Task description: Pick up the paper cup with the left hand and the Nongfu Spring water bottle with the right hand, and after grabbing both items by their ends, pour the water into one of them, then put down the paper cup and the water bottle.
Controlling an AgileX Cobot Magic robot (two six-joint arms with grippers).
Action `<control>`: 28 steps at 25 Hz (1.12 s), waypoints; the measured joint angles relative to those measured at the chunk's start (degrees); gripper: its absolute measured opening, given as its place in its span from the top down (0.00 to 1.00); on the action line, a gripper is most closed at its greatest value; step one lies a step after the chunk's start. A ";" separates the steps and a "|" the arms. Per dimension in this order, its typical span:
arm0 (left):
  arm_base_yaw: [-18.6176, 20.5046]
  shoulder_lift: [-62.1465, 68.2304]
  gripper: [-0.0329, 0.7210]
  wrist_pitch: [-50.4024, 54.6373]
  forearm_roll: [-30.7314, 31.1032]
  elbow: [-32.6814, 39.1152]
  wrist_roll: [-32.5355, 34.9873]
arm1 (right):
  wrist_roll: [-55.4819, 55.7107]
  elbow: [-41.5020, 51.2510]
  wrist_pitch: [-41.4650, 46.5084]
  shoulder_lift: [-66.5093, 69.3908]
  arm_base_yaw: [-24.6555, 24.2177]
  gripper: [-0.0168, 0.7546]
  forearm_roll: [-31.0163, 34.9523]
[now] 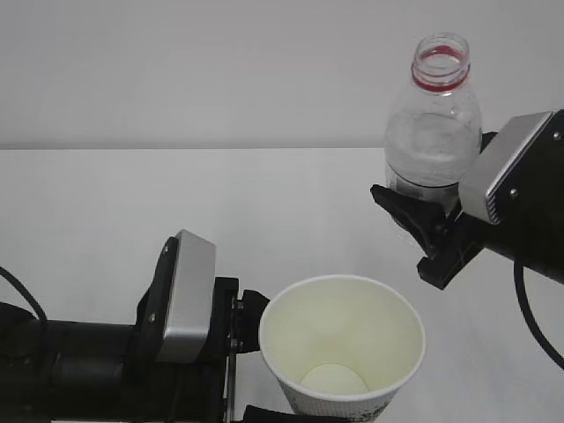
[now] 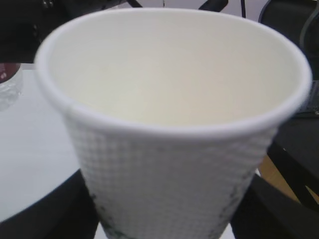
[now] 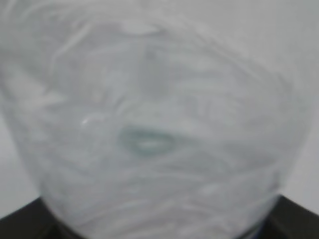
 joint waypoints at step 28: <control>0.00 0.00 0.26 0.00 -10.74 0.00 3.73 | -19.24 -0.11 -0.53 0.00 0.00 0.33 4.05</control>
